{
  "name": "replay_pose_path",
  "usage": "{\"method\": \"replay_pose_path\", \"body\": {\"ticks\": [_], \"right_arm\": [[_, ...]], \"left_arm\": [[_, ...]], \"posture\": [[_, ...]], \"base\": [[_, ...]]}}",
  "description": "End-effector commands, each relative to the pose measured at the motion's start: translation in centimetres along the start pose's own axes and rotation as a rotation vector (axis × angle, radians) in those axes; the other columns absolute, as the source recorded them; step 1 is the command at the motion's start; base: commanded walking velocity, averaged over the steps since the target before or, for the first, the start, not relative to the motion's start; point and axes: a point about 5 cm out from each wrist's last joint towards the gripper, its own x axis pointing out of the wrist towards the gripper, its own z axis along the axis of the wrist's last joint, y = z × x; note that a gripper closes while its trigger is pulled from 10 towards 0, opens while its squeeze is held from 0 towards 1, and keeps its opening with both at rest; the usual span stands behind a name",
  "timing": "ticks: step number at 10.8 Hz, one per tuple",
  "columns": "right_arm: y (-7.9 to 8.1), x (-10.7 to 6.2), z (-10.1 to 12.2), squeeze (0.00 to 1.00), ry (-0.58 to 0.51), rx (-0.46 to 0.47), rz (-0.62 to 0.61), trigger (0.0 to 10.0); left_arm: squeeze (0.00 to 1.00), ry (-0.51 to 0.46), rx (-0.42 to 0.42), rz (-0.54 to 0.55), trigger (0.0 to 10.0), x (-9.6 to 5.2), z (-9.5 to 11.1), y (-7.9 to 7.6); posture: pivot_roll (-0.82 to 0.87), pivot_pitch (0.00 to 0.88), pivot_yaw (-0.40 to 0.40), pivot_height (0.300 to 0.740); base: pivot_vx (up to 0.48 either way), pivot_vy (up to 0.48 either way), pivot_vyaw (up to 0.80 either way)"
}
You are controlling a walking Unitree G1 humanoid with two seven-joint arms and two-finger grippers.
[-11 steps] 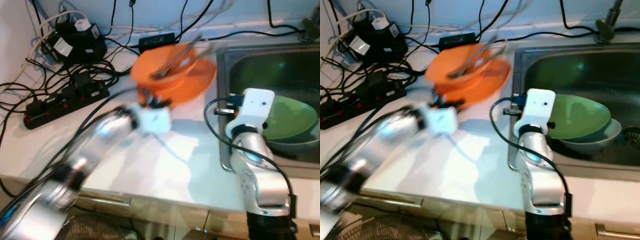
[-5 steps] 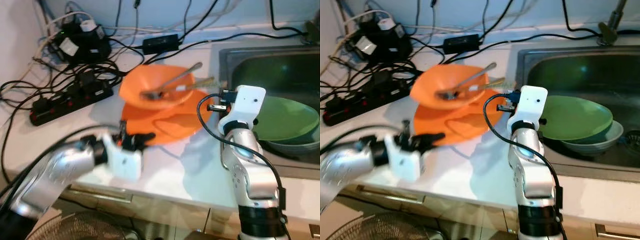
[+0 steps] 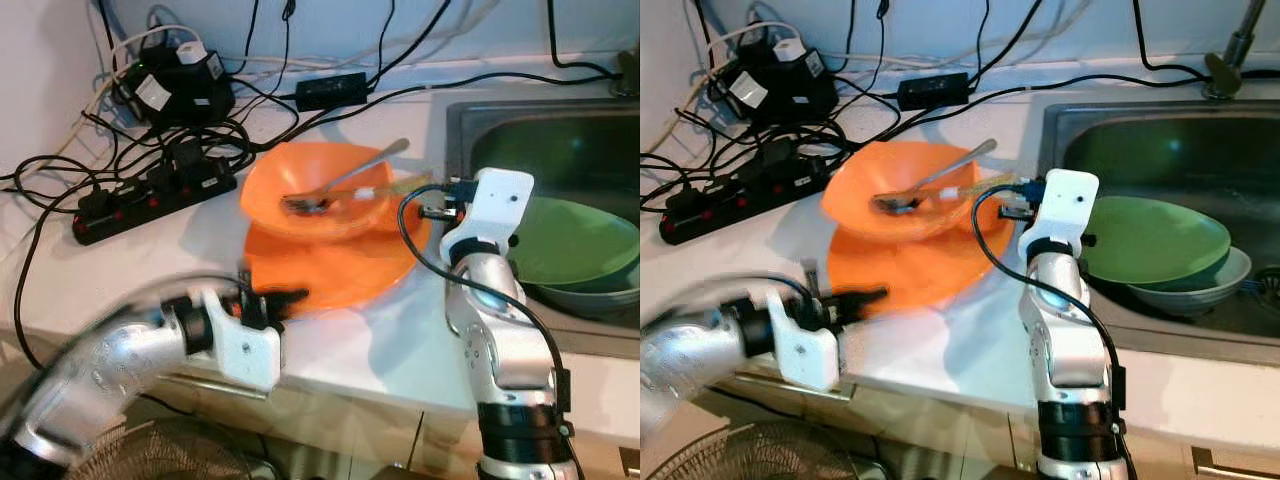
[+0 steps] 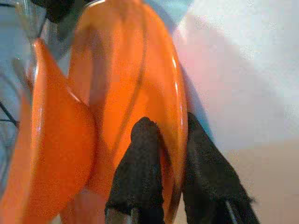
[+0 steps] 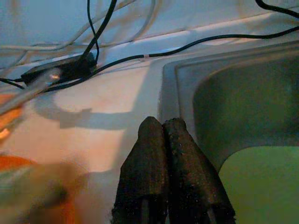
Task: Kitchen organization
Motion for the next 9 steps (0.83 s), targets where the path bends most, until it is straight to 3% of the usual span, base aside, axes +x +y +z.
{"method": "replay_pose_path", "body": {"ticks": [1,3,4,5,7,9], "right_arm": [[0.1,0.3,0.4,0.00,-0.020,0.008,0.003,10.0],[-0.1,0.6,0.6,0.00,-0.030,0.003,0.001,10.0],[-0.2,0.8,0.6,0.00,-0.034,0.000,0.002,10.0],[-0.3,0.9,0.6,0.00,-0.036,-0.002,0.003,10.0],[-0.6,1.3,0.8,0.00,-0.045,-0.010,0.003,10.0],[-1.0,1.6,0.8,0.00,-0.047,-0.024,0.002,10.0]], "left_arm": [[1.00,0.030,-0.046,-0.082,10.0,0.0,-0.7,-1.4],[1.00,0.013,-0.068,-0.063,10.0,0.1,-0.6,-1.3],[1.00,0.004,-0.118,-0.032,10.0,0.0,-0.7,-1.2],[0.00,0.003,-0.150,-0.012,10.0,0.0,-0.8,-1.2],[0.00,0.015,-0.307,0.059,10.0,-0.9,-1.6,-1.0],[0.00,0.047,-0.447,0.019,10.0,-2.2,-2.3,-1.6]], "posture": [[0.11,0.081,0.176,0.740],[0.11,0.069,0.168,0.740],[0.11,0.059,0.161,0.740],[0.11,0.053,0.158,0.740],[0.12,0.033,0.145,0.740],[0.13,0.025,0.128,0.740]], "base": [[0.000,0.000,0.00],[0.000,0.000,0.00],[0.000,0.000,0.00],[0.000,0.000,0.00],[0.000,0.000,0.00],[0.000,0.000,0.00]]}}
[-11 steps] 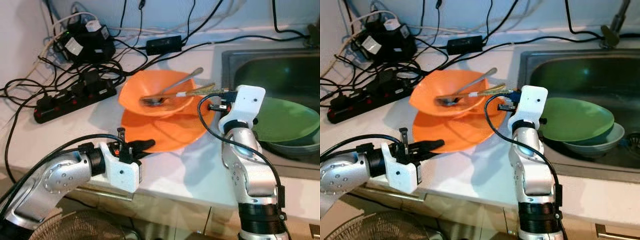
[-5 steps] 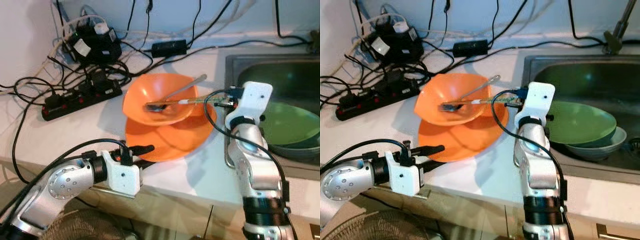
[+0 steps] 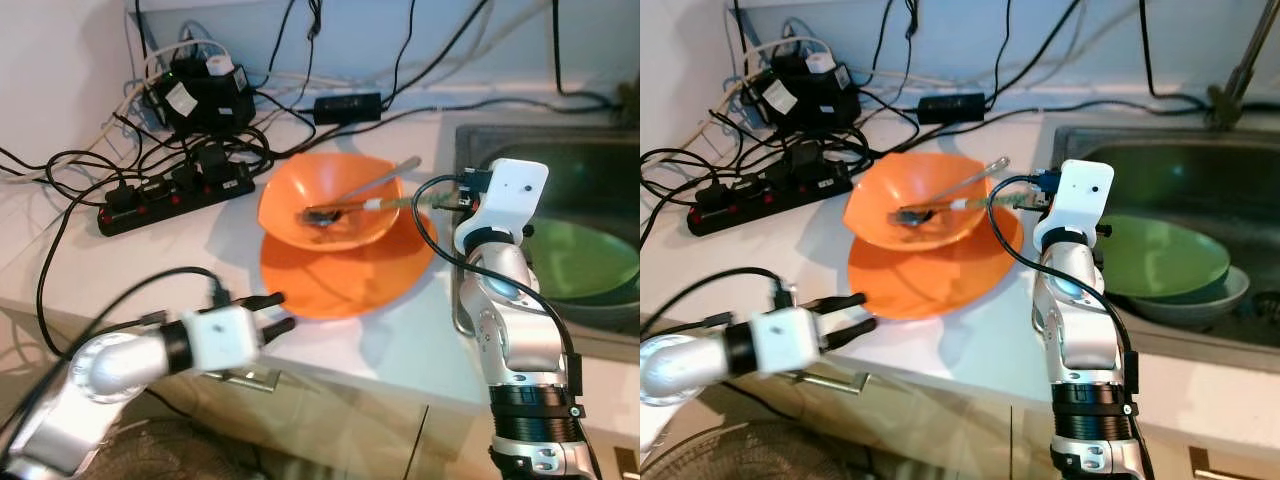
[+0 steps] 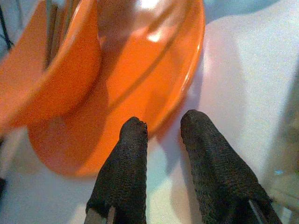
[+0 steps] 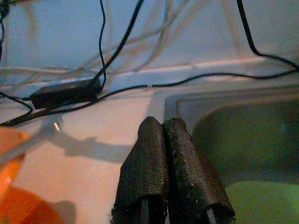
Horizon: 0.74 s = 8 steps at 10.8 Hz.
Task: Kitchen organization
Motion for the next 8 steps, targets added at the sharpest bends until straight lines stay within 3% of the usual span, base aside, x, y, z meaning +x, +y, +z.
{"method": "replay_pose_path", "body": {"ticks": [1,3,4,5,6,7,8], "right_arm": [[0.4,0.3,0.5,0.00,-0.018,0.009,0.020,10.0],[0.0,0.4,0.5,0.00,-0.017,-0.002,0.018,10.0],[-0.6,0.4,0.4,0.00,-0.016,-0.015,0.004,10.0],[-1.1,0.4,0.4,0.00,-0.016,-0.025,-0.007,10.0],[-1.9,0.4,0.3,0.00,-0.014,-0.035,-0.028,10.0],[-2.2,0.4,0.2,0.00,-0.012,-0.040,-0.036,10.0],[-2.3,0.4,0.1,0.00,-0.007,-0.051,-0.039,10.0]], "left_arm": [[0.00,0.055,-0.072,-0.052,10.0,-1.0,-0.7,-0.4],[0.00,0.125,-0.194,-0.082,10.0,-2.8,-1.6,0.0],[0.00,0.159,-0.232,-0.037,10.0,-3.7,-2.3,0.7],[0.00,0.174,-0.262,0.082,10.0,-4.1,-3.0,1.7],[0.00,0.149,-0.345,0.347,10.0,-4.4,-4.3,3.6],[0.00,0.139,-0.369,0.457,10.0,-4.4,-4.7,4.1],[0.00,0.093,-0.436,0.642,10.0,-3.7,-5.3,4.7]], "posture": [[0.13,0.024,0.122,0.740],[0.13,0.026,0.119,0.740],[0.13,0.026,0.118,0.740],[0.13,0.026,0.119,0.740],[0.13,0.024,0.118,0.740],[0.12,0.025,0.117,0.740],[0.12,0.023,0.117,0.740]], "base": [[0.000,0.000,0.00],[0.000,0.000,0.00],[0.000,0.000,0.00],[0.000,0.000,0.00],[0.000,0.000,0.00],[0.000,0.000,0.00],[0.000,0.000,0.00]]}}
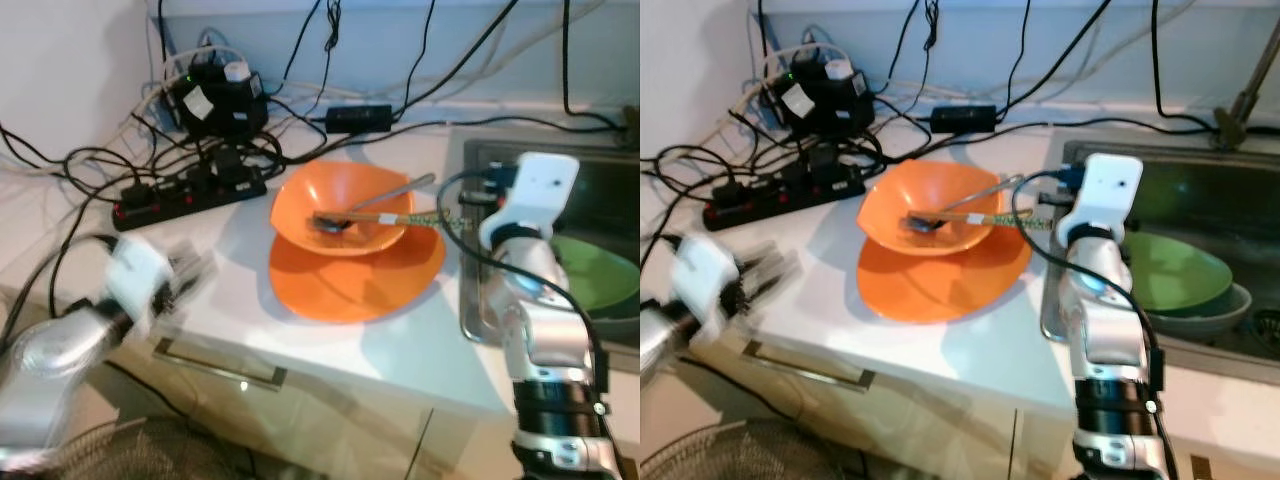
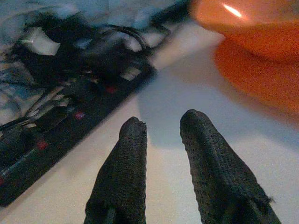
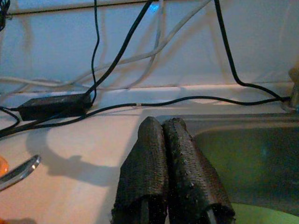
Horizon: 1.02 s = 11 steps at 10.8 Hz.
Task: Kitchen organization
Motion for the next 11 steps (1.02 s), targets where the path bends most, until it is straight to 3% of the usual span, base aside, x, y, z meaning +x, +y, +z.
{"method": "replay_pose_path", "body": {"ticks": [1,2,5,8,9,11], "right_arm": [[0.1,-0.1,-0.3,0.00,0.011,-0.006,0.004,10.0],[0.0,-0.2,-0.6,0.00,0.014,-0.013,0.000,10.0],[-0.4,-1.0,-1.0,0.00,-0.045,-0.063,0.009,10.0],[-1.0,-1.6,-0.6,0.00,-0.117,-0.092,-0.023,10.0],[-0.8,-1.7,-0.5,0.00,-0.145,-0.089,-0.032,10.0],[0.0,-1.9,-0.2,0.00,-0.186,-0.079,-0.008,10.0]], "left_arm": [[0.00,-0.013,-0.022,0.105,10.0,0.2,-0.1,0.6],[0.00,-0.088,-0.075,0.216,10.0,2.1,0.7,-0.3],[0.00,-0.346,-0.183,0.273,10.0,6.6,5.3,-4.0],[0.00,-0.428,-0.185,0.249,10.0,7.9,7.0,-5.9],[0.00,-0.452,-0.162,0.244,10.0,8.2,7.3,-6.7],[0.00,-0.473,-0.148,0.252,10.0,8.4,7.4,-7.0]], "posture": [[0.11,0.018,0.116,0.740],[0.11,0.013,0.115,0.740],[0.09,0.000,0.117,0.740],[0.07,0.000,0.123,0.740],[0.06,0.000,0.128,0.740],[0.06,0.000,0.128,0.740]], "base": [[0.000,0.000,0.00],[0.000,0.000,0.00],[0.000,0.000,0.00],[0.000,0.000,0.00],[0.000,0.000,0.00],[0.000,-0.139,0.00]]}}
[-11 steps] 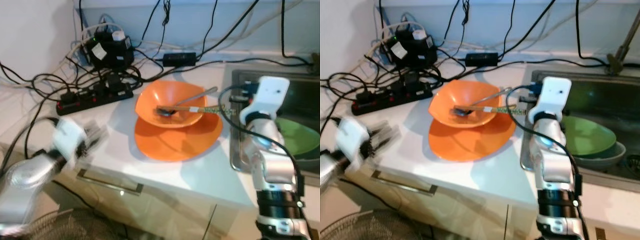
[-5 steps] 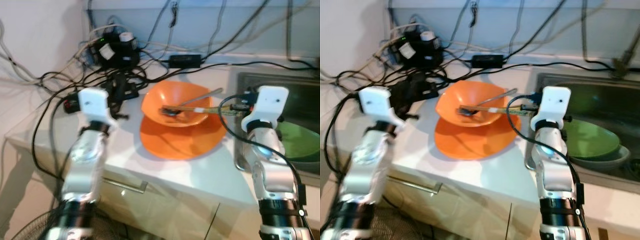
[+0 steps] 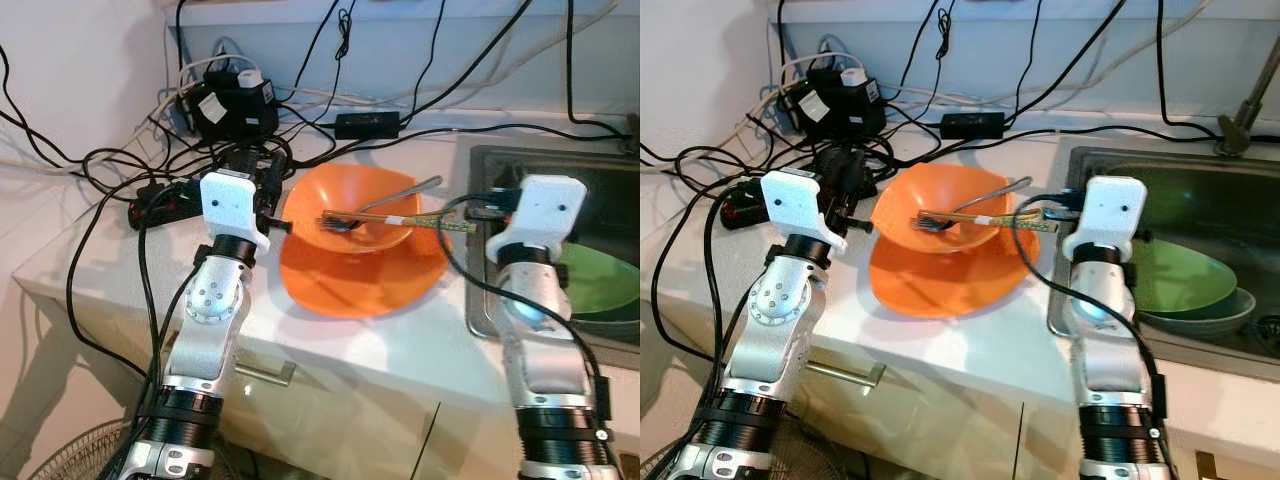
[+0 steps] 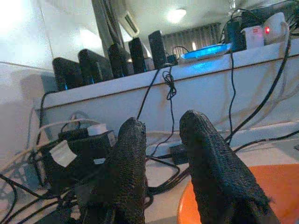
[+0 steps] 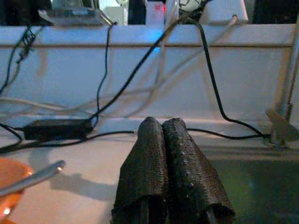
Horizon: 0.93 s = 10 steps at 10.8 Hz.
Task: Kitchen organization
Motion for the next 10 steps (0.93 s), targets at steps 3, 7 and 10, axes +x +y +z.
{"method": "replay_pose_path", "body": {"ticks": [3,7,10], "right_arm": [[0.49,-0.16,0.74,0.00,-0.054,0.015,0.005,10.0],[0.56,-0.15,0.89,0.00,-0.070,0.021,0.005,10.0],[0.40,-0.10,0.89,0.00,-0.071,0.022,-0.003,10.0]], "left_arm": [[0.00,-0.018,0.011,0.009,10.0,0.17,0.02,-0.10],[0.00,-0.038,0.009,0.001,10.0,0.30,0.25,-0.38],[0.00,-0.054,0.008,0.013,10.0,0.59,0.65,-0.18]], "posture": [[0.05,0.000,0.128,0.740],[0.05,0.000,0.127,0.740],[0.05,0.000,0.126,0.740]], "base": [[0.000,-0.311,0.00],[0.000,-0.320,0.00],[0.000,-0.175,0.00]]}}
